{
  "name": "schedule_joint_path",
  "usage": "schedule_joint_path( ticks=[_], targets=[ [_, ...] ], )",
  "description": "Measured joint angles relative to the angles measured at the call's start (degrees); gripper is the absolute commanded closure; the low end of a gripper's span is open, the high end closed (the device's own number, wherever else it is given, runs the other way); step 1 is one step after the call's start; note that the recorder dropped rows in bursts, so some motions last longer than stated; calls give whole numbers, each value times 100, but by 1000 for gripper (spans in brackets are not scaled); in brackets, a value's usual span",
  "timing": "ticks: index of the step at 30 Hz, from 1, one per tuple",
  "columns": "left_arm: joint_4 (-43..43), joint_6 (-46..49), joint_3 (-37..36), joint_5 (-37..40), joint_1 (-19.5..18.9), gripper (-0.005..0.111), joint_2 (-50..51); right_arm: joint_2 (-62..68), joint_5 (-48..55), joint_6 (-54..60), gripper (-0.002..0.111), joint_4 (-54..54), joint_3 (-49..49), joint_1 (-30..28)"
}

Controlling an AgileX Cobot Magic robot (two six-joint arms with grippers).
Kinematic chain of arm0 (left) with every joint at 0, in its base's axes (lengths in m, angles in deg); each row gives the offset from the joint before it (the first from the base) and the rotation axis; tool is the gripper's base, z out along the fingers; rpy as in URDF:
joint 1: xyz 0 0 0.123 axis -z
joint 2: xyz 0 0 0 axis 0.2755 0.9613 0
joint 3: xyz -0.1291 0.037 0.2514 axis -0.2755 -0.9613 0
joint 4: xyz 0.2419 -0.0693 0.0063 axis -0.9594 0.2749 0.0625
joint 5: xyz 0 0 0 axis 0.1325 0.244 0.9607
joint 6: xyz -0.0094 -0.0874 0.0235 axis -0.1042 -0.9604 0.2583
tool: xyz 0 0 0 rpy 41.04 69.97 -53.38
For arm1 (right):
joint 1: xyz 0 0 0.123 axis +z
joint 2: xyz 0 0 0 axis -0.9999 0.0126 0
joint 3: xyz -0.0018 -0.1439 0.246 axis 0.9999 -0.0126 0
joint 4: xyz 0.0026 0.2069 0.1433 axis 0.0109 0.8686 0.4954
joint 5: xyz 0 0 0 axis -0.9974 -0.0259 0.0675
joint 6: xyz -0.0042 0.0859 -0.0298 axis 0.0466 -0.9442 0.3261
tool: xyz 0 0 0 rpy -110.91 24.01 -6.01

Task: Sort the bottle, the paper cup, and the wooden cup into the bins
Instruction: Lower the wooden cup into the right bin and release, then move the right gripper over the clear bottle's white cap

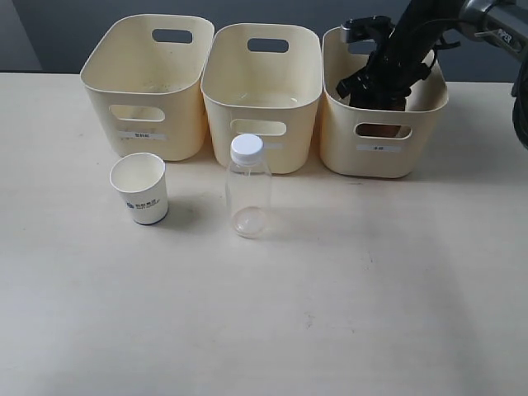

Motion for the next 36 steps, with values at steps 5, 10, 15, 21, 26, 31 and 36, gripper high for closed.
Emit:
schedule_joint_path(
  ticks=[5,10,15,21,26,31,36],
  targets=[
    [0,0,0,0,0,107,0,-402,60,7,61,0,0,0],
    [0,0,0,0,0,107,0,-1134,64,12,61,109,0,0],
    [0,0,0,0,0,107,0,-1941,86,-76,61,520,-63,15],
    [0,0,0,0,0,107,0,-2808,86,-53,61,635,-397,398],
    [0,0,0,0,0,107,0,-3332,86,245,51,647,-972,1110],
    [0,0,0,0,0,107,0,-3482,119,483,29,657,-1451,1846],
    [0,0,0,0,0,107,0,-3460,132,484,30,657,-1548,2333]
  ],
)
